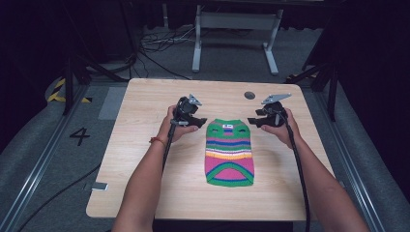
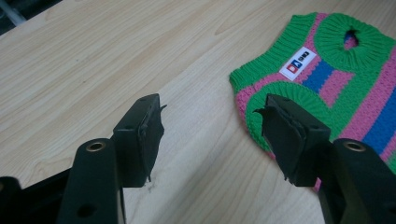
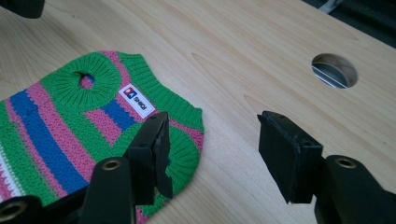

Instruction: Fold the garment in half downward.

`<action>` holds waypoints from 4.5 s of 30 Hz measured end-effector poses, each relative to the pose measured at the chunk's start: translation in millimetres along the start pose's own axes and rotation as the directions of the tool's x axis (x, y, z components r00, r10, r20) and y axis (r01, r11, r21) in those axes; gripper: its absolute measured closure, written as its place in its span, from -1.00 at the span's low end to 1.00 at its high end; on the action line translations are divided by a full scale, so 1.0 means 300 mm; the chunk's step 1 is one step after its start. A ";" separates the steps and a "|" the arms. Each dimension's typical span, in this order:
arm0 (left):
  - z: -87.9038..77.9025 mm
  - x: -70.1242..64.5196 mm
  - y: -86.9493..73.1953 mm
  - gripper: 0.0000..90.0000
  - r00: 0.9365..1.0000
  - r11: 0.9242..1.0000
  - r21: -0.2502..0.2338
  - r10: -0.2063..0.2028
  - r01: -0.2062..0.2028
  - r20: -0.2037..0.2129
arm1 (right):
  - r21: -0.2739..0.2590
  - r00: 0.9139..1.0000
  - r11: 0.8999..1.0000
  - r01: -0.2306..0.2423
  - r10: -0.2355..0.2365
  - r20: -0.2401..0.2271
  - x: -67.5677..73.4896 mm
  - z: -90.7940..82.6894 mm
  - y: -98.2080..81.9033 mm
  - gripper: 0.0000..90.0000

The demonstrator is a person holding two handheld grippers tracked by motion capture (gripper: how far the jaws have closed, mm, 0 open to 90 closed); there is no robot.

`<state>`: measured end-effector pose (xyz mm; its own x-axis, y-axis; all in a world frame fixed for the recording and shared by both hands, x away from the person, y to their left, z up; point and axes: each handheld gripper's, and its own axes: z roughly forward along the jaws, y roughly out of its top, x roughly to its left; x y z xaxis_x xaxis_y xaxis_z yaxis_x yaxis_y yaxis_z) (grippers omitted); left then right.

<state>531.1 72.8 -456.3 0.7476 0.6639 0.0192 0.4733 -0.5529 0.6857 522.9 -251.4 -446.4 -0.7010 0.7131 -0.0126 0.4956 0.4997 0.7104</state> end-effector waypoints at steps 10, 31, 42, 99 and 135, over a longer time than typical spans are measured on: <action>0.130 -0.027 0.044 -0.14 1.000 0.998 0.060 -0.020 0.020 -0.010 | 0.045 1.000 0.999 -0.003 0.002 0.014 0.022 0.126 0.003 0.03; 0.221 -0.053 0.029 -0.04 0.993 0.992 0.053 -0.114 0.112 0.041 | 0.058 0.985 0.989 -0.138 0.143 -0.098 -0.029 0.203 -0.045 0.43; 0.210 -0.056 0.041 0.78 0.990 0.996 0.067 -0.071 0.063 0.122 | 0.080 0.989 0.993 -0.081 0.090 -0.117 -0.006 0.201 -0.025 0.88; -0.138 -0.190 -0.002 0.86 0.968 0.968 -0.068 0.246 -0.243 0.050 | -0.151 0.962 0.979 0.137 -0.168 -0.215 0.159 -0.070 -0.010 0.91; -0.163 -0.393 -0.175 0.84 0.905 0.910 0.026 0.406 -0.413 0.129 | -0.052 0.882 0.945 0.323 -0.320 -0.346 0.344 -0.138 -0.174 0.89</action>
<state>395.2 48.2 -459.0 0.9287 0.3109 0.2021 0.1346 -0.7905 0.5975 403.4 -224.3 -455.6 -0.9544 0.2985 0.0049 0.2152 0.6768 0.7040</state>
